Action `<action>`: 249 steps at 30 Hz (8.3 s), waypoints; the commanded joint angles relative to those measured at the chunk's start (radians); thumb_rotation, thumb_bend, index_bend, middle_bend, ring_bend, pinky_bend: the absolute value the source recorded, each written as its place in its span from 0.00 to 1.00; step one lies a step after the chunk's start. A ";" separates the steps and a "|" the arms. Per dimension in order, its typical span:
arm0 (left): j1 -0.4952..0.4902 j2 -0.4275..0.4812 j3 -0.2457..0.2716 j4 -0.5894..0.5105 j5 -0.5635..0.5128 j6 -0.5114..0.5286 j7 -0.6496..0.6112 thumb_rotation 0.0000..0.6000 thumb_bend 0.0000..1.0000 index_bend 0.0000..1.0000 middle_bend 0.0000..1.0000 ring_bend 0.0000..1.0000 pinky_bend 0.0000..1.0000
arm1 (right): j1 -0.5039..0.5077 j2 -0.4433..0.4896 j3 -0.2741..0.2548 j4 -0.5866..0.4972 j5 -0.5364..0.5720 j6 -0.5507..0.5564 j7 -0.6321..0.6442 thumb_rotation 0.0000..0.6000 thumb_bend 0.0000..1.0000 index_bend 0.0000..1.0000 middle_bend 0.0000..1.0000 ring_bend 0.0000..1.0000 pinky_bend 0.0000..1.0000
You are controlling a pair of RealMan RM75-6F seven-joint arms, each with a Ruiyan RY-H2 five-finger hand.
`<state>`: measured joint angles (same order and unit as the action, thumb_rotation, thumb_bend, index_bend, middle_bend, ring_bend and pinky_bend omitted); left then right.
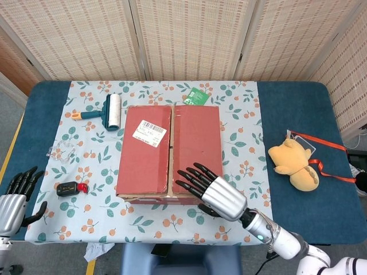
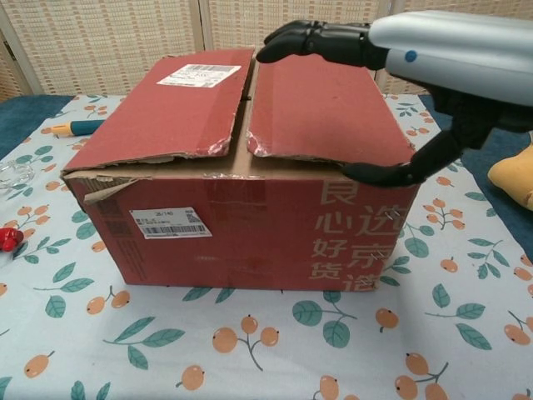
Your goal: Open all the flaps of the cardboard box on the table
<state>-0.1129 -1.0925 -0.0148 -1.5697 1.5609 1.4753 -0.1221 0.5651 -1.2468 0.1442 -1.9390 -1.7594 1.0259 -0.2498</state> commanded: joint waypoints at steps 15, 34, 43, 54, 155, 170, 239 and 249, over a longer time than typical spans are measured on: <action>0.006 0.013 -0.002 0.011 -0.011 0.006 -0.049 1.00 0.48 0.00 0.00 0.00 0.00 | 0.117 -0.156 0.051 0.097 0.138 -0.070 -0.102 1.00 0.41 0.00 0.00 0.00 0.00; 0.010 0.026 0.001 0.017 -0.005 0.011 -0.103 1.00 0.48 0.00 0.00 0.00 0.00 | 0.178 -0.228 0.074 0.156 0.192 -0.023 -0.194 1.00 0.41 0.00 0.00 0.00 0.00; 0.013 0.024 0.005 0.017 0.004 0.018 -0.087 1.00 0.48 0.00 0.00 0.00 0.00 | 0.150 -0.181 0.070 0.108 0.169 0.065 -0.181 1.00 0.41 0.00 0.00 0.00 0.00; 0.019 0.024 0.021 0.000 0.043 0.038 -0.051 1.00 0.48 0.00 0.00 0.00 0.00 | -0.082 -0.016 0.000 0.021 0.030 0.420 -0.273 1.00 0.41 0.00 0.00 0.00 0.00; -0.498 -0.559 -0.195 -0.473 -0.369 -0.044 1.045 1.00 0.50 0.00 0.00 0.00 0.00 | -0.545 0.095 -0.142 0.534 -0.065 0.867 0.580 1.00 0.41 0.00 0.00 0.00 0.00; -0.474 -0.548 -0.174 -0.487 -0.215 0.025 1.074 1.00 0.50 0.00 0.00 0.00 0.00 | -0.537 0.087 -0.163 0.535 -0.117 0.866 0.578 1.00 0.41 0.00 0.00 0.00 0.00; 0.030 -0.116 -0.037 -0.132 -0.092 0.236 0.459 1.00 0.41 0.00 0.00 0.00 0.00 | 0.208 0.176 0.121 -0.030 0.592 -0.126 -0.197 1.00 0.41 0.00 0.00 0.00 0.00; 0.023 -0.054 -0.036 -0.124 -0.072 0.171 0.352 1.00 0.41 0.00 0.00 0.00 0.00 | 0.326 0.032 0.111 0.064 0.758 -0.096 -0.389 1.00 0.41 0.00 0.00 0.00 0.00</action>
<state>-0.0879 -1.1614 -0.0591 -1.6920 1.4783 1.6638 0.2507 0.8675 -1.1885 0.2594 -1.8995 -1.0207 0.9225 -0.6121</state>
